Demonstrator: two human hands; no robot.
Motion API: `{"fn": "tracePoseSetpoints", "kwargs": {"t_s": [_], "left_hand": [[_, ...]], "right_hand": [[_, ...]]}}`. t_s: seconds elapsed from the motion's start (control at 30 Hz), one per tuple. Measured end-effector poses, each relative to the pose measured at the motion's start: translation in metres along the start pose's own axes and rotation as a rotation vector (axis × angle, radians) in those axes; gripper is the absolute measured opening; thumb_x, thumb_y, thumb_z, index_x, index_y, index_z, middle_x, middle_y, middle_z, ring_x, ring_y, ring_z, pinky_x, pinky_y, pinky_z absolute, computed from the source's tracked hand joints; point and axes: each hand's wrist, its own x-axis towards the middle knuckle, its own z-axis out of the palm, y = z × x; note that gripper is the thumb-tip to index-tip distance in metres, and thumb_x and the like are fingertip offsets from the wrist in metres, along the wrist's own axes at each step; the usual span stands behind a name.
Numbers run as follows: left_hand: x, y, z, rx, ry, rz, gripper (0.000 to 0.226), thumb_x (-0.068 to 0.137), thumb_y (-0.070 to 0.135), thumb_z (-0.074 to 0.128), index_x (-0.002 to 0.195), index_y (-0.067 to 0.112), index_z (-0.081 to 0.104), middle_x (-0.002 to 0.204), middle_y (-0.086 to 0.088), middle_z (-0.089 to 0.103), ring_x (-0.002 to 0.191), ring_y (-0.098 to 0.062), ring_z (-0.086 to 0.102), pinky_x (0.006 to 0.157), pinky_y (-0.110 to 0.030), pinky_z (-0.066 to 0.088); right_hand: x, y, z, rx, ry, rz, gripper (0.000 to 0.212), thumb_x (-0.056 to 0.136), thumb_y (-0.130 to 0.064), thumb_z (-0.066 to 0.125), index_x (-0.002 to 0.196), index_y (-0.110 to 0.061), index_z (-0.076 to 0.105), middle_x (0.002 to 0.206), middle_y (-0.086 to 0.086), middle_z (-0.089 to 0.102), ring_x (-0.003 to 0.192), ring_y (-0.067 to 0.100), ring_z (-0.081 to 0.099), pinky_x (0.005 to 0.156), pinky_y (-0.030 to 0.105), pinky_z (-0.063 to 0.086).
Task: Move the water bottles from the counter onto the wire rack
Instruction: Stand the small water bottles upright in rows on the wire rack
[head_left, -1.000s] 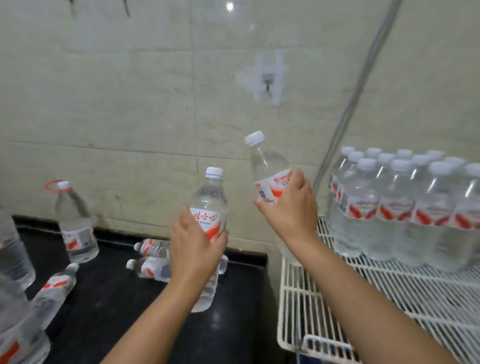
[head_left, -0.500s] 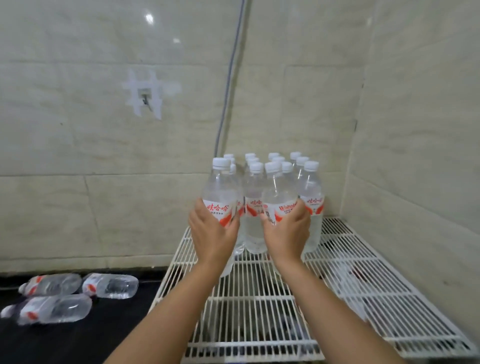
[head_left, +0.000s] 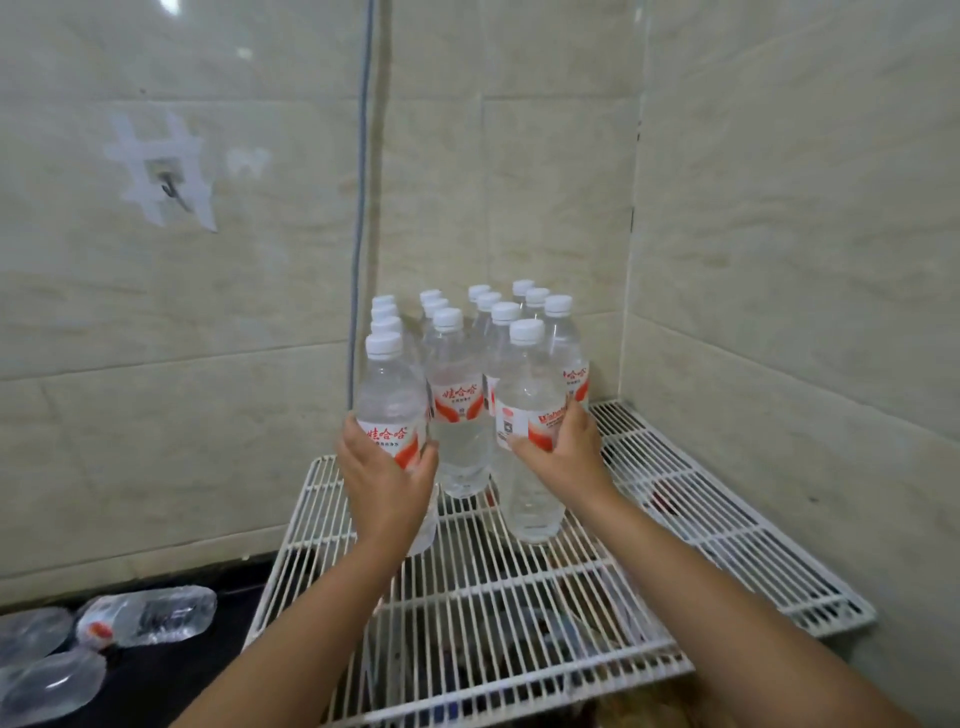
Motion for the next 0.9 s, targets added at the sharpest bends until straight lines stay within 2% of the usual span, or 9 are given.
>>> {"fn": "tracePoseSetpoints", "kwargs": {"t_s": [0.13, 0.3, 0.37, 0.43, 0.5, 0.57, 0.63, 0.77, 0.9], "left_hand": [[0.000, -0.007, -0.005, -0.012, -0.023, 0.002, 0.087, 0.076, 0.026, 0.071, 0.141, 0.004, 0.016, 0.137, -0.020, 0.032, 0.124, -0.033, 0.039, 0.101, -0.048, 0.041], [0.002, -0.009, -0.006, 0.000, -0.049, -0.003, 0.089, 0.075, 0.028, 0.072, 0.140, 0.006, 0.016, 0.137, -0.019, 0.033, 0.124, -0.033, 0.040, 0.100, -0.051, 0.042], [0.001, -0.009, -0.007, -0.015, -0.057, 0.002, 0.088, 0.075, 0.028, 0.072, 0.140, 0.008, 0.016, 0.136, -0.018, 0.034, 0.123, -0.032, 0.040, 0.099, -0.051, 0.043], [0.001, -0.011, -0.008, -0.023, -0.067, 0.009, 0.088, 0.075, 0.027, 0.072, 0.140, 0.008, 0.016, 0.136, -0.017, 0.034, 0.123, -0.032, 0.040, 0.099, -0.051, 0.043], [0.001, -0.012, -0.009, -0.022, -0.077, 0.020, 0.088, 0.075, 0.028, 0.071, 0.141, 0.008, 0.016, 0.137, -0.017, 0.034, 0.124, -0.031, 0.039, 0.099, -0.050, 0.042], [0.000, -0.012, -0.010, -0.019, -0.088, 0.026, 0.088, 0.076, 0.030, 0.070, 0.141, 0.009, 0.016, 0.137, -0.017, 0.034, 0.124, -0.031, 0.039, 0.099, -0.050, 0.042], [0.000, -0.011, -0.011, -0.026, -0.091, 0.027, 0.088, 0.076, 0.031, 0.070, 0.141, 0.009, 0.015, 0.136, -0.016, 0.034, 0.123, -0.030, 0.039, 0.100, -0.049, 0.042], [-0.002, -0.009, -0.014, -0.019, -0.093, 0.034, 0.088, 0.076, 0.032, 0.070, 0.141, 0.010, 0.015, 0.136, -0.015, 0.035, 0.123, -0.029, 0.040, 0.099, -0.045, 0.042], [0.002, -0.009, -0.018, -0.003, -0.105, 0.020, 0.085, 0.072, 0.029, 0.074, 0.137, 0.009, 0.024, 0.130, -0.015, 0.041, 0.118, -0.030, 0.045, 0.096, -0.048, 0.046]], "right_hand": [[0.010, -0.003, -0.018, 0.175, -0.194, 0.035, 0.068, 0.080, -0.004, 0.064, 0.137, -0.013, 0.027, 0.122, 0.002, 0.047, 0.113, 0.018, 0.047, 0.097, 0.031, 0.040], [0.019, -0.004, -0.026, 0.219, -0.348, 0.047, 0.079, 0.073, 0.003, 0.069, 0.137, -0.017, 0.028, 0.121, 0.004, 0.051, 0.118, 0.025, 0.050, 0.099, 0.037, 0.043], [0.016, -0.007, -0.023, 0.148, -0.288, 0.009, 0.080, 0.066, -0.007, 0.078, 0.132, -0.018, 0.034, 0.119, 0.002, 0.053, 0.115, 0.022, 0.053, 0.092, 0.030, 0.046], [0.007, -0.009, -0.011, 0.014, -0.074, -0.025, 0.086, 0.061, -0.026, 0.084, 0.131, -0.015, 0.035, 0.123, 0.003, 0.050, 0.118, 0.022, 0.050, 0.095, 0.031, 0.045], [-0.004, -0.011, 0.004, -0.178, 0.148, -0.009, 0.092, 0.063, -0.045, 0.079, 0.133, -0.010, 0.031, 0.132, 0.007, 0.042, 0.125, 0.024, 0.041, 0.103, 0.035, 0.036], [-0.010, -0.014, 0.013, -0.299, 0.224, 0.013, 0.091, 0.068, -0.053, 0.071, 0.133, -0.006, 0.028, 0.136, 0.010, 0.036, 0.127, 0.025, 0.034, 0.104, 0.033, 0.032], [-0.012, -0.014, 0.015, -0.300, 0.212, 0.020, 0.089, 0.070, -0.053, 0.070, 0.132, -0.005, 0.026, 0.135, 0.012, 0.036, 0.126, 0.026, 0.036, 0.102, 0.035, 0.035], [-0.009, -0.003, 0.009, -0.151, 0.044, 0.009, 0.088, 0.068, -0.033, 0.077, 0.135, -0.011, 0.026, 0.133, 0.008, 0.042, 0.125, 0.027, 0.043, 0.103, 0.045, 0.041], [-0.009, 0.002, 0.005, -0.149, 0.041, 0.015, 0.077, 0.065, -0.031, 0.080, 0.126, -0.013, 0.038, 0.126, 0.006, 0.049, 0.116, 0.024, 0.051, 0.098, 0.042, 0.046]]}}
